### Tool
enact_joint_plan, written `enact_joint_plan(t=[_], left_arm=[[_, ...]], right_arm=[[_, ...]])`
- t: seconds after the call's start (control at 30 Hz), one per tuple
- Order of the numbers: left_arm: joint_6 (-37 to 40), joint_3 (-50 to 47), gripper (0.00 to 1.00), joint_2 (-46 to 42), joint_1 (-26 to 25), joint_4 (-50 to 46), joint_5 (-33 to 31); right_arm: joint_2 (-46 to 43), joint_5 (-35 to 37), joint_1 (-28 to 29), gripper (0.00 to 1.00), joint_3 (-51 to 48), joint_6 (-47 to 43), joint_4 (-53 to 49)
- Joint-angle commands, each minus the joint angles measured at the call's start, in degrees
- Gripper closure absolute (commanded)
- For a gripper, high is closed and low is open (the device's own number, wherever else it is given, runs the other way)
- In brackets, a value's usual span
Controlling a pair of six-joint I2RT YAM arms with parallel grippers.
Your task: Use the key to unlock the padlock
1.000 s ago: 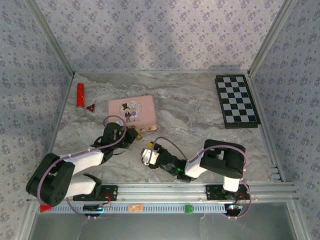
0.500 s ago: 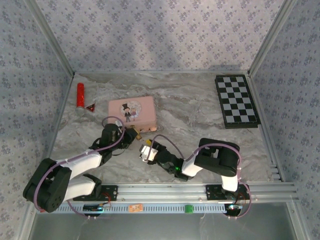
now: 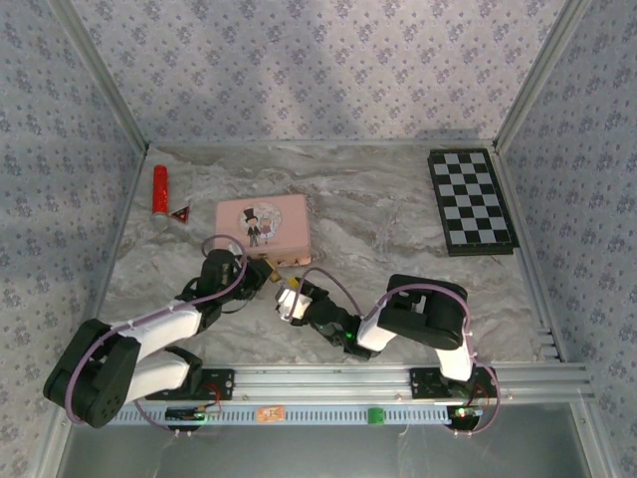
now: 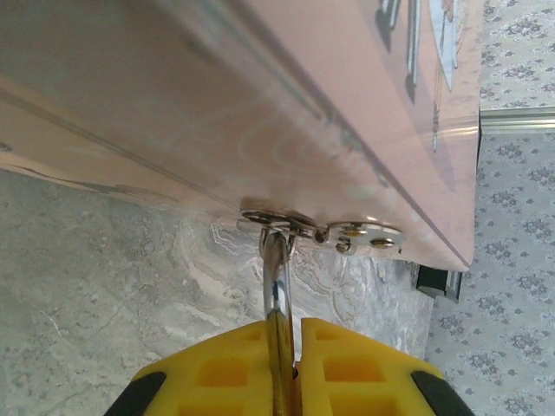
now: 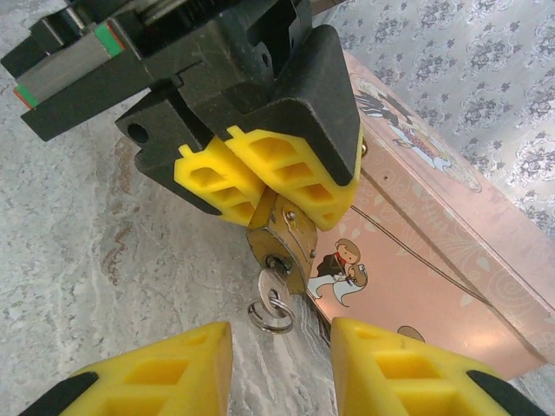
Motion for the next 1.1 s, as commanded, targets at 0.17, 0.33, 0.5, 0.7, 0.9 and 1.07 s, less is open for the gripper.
enact_joint_plan(t=[0.17,0.33,0.5,0.7,0.9,1.07], left_arm=[[0.1,0.5,1.0,-2.5,0.2,4.1,1.4],[0.2,0.6,1.0,-2.4,0.2,4.0,1.5],[0.0,0.7,1.0,-2.5,0.2,3.9,1.7],[0.1,0.5,1.0,-2.9,0.2,3.6,1.8],[0.3,1.2,1.0,-2.8,0.2,3.4,2.6],[0.4,1.0,1.0,-2.8,0.2,3.2,2.6]], right_arm=[[1.6,2.0,0.3,0.67,1.9,-0.7,2.2],[1.5,2.2,0.3,0.7,2.0,-0.7,1.8],[1.5,1.7,0.3,0.72,2.5,-0.4,0.8],[1.2,0.3,-0.1,0.74,2.2,0.9,0.6],[1.0,-0.2,-0.5,0.73,2.1,1.7,0.2],[1.0,-0.4,-0.5,0.74,2.5,1.7,-0.4]])
